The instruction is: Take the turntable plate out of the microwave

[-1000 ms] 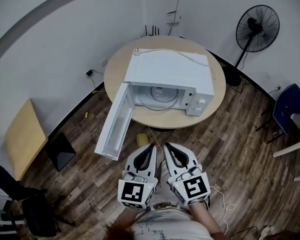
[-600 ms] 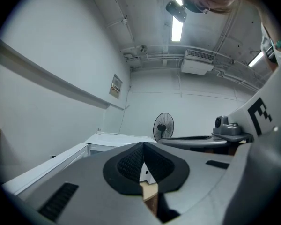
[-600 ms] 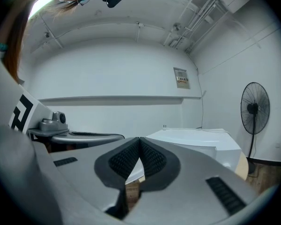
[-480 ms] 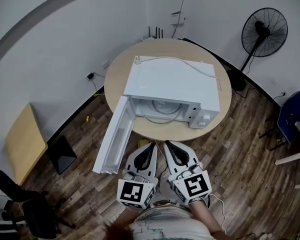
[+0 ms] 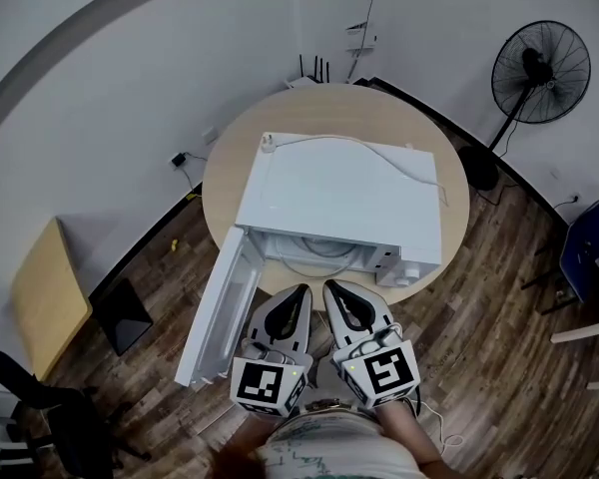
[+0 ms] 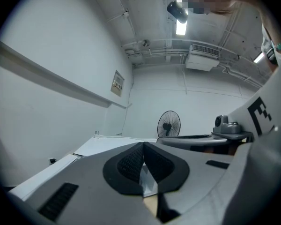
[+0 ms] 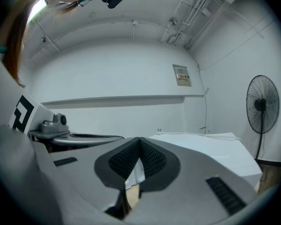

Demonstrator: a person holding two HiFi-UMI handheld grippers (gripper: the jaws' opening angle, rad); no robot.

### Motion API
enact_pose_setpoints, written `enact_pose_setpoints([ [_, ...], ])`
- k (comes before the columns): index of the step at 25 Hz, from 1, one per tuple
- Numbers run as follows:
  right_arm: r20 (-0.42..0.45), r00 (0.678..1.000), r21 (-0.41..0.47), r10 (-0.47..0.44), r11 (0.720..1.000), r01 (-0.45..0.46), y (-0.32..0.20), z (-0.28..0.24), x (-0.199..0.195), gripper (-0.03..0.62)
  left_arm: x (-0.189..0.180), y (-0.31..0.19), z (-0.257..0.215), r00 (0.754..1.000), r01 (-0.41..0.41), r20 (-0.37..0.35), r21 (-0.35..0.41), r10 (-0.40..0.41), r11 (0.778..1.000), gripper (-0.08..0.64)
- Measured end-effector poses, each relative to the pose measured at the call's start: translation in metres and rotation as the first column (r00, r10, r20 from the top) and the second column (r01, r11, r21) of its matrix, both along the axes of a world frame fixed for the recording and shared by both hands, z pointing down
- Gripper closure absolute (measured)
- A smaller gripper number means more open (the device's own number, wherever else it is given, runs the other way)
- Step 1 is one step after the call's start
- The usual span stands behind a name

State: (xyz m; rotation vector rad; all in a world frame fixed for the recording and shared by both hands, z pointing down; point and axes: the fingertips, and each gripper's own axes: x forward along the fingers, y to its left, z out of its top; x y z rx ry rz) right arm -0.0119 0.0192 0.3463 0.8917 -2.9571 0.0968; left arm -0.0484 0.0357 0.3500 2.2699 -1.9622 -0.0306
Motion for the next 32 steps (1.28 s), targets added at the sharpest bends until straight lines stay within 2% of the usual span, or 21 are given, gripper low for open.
enact_pose_setpoints([
  [13, 0.029, 0.999, 0.005, -0.018, 1.000, 0.018, -0.062, -0.002, 0.016, 0.601, 0.007, -0.064, -0.009, 0.999, 0.023, 0.026, 0.025, -0.024, 0.999, 0.546],
  [18, -0.003, 1.000, 0.023, -0.029, 0.999, 0.029, -0.069, 0.000, 0.013, 0.601, 0.009, -0.079, -0.008, 1.000, 0.018, 0.007, 0.028, -0.018, 0.999, 0.546],
  [25, -0.023, 0.997, 0.039, 0.068, 0.997, -0.067, -0.091, -0.001, 0.014, 0.601, 0.011, -0.099, -0.010, 0.998, -0.066, -0.019, 0.045, 0.067, 0.997, 0.546],
  [32, -0.028, 0.985, 0.025, 0.171, 0.985, -0.170, -0.099, -0.001, 0.000, 0.601, -0.012, -0.106, -0.008, 0.990, -0.137, -0.011, 0.024, 0.138, 0.990, 0.546],
])
